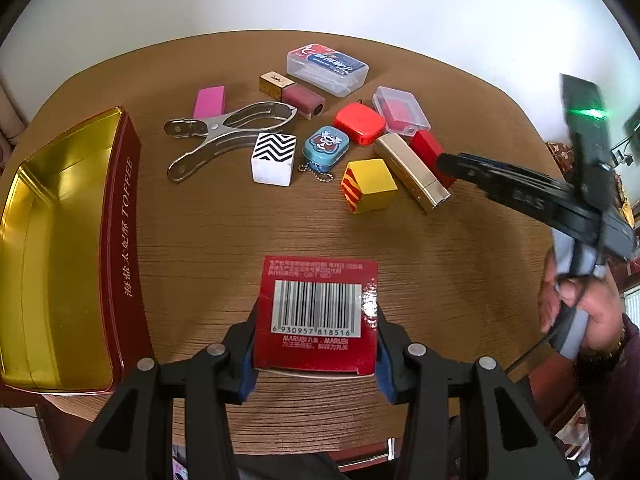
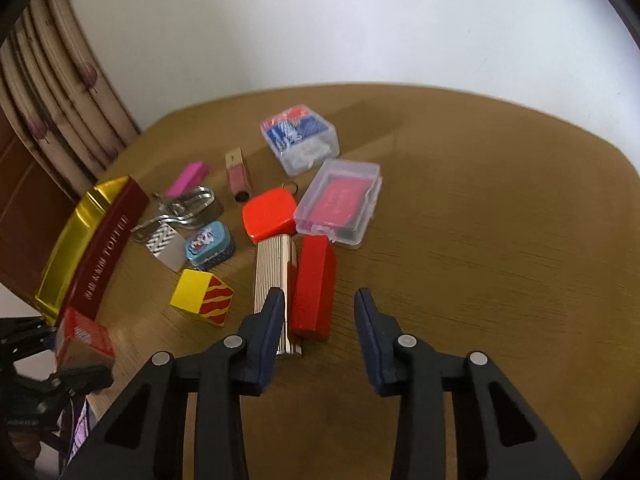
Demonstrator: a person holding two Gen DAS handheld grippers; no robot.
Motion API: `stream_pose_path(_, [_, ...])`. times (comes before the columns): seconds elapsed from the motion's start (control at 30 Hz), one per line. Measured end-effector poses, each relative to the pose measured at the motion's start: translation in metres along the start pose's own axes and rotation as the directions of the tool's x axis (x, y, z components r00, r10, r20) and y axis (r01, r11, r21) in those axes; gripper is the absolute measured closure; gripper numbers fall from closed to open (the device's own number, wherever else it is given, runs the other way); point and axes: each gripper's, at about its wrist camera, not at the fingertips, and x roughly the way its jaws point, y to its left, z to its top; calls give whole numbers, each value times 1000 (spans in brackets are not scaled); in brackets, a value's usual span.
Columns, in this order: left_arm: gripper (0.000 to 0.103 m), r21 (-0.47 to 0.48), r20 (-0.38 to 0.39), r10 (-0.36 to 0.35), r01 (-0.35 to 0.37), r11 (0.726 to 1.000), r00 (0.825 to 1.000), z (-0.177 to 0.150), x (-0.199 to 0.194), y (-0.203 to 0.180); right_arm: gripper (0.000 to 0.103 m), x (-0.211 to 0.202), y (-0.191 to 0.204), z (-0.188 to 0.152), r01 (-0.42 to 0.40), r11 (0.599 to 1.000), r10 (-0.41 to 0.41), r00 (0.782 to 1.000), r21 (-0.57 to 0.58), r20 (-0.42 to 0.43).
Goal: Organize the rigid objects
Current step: 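Carry the red barcode box into the tin with the left tool while the right tool grasps the red block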
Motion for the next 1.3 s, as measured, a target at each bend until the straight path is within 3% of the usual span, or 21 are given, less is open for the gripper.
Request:
stream_pose_path(0.27, [56,10,23,-10,10,1000,1000,-6,-18,4,70,13,-1,10,11,1000,-10,999,5,-49])
stream_pose_path(0.37, [56,10,35,-15,15,1000,999,-6,-22,4,90,17,-2,14,24,1000,-24,996,-1,-81])
stream_pose_path(0.63, [56,-19,107,-12,14,1000,994,1,-60,15,90,14,-14,14,-46,996,53,993,70,-105])
stream_pose_path(0.8, [56,-90,151,74,-61,994,986,14,-100,63,90,-11,-17,14,-101,988,108,993,113,-55])
stream_pose_path(0.93, [56,-164,135,199,-176,971,971,28,-110,117,90,-29,-11,20,-158,978,161,987,135,-9])
stream_pose_path(1.1, [56,-224,73,304,-282,933,950,43,-87,184,90,-43,8,24,-224,964,224,974,141,16])
stream_pose_path(1.17, [56,-225,60,306,-286,931,950,50,-74,205,90,-46,17,25,-239,961,239,971,138,19])
stream_pose_path(1.23, [56,-231,31,344,-328,916,939,57,-60,222,90,-46,24,27,-257,956,257,966,139,19])
stream_pose_path(1.3, [56,-228,13,338,-326,917,941,64,-42,233,90,-45,32,29,-278,950,279,960,142,16])
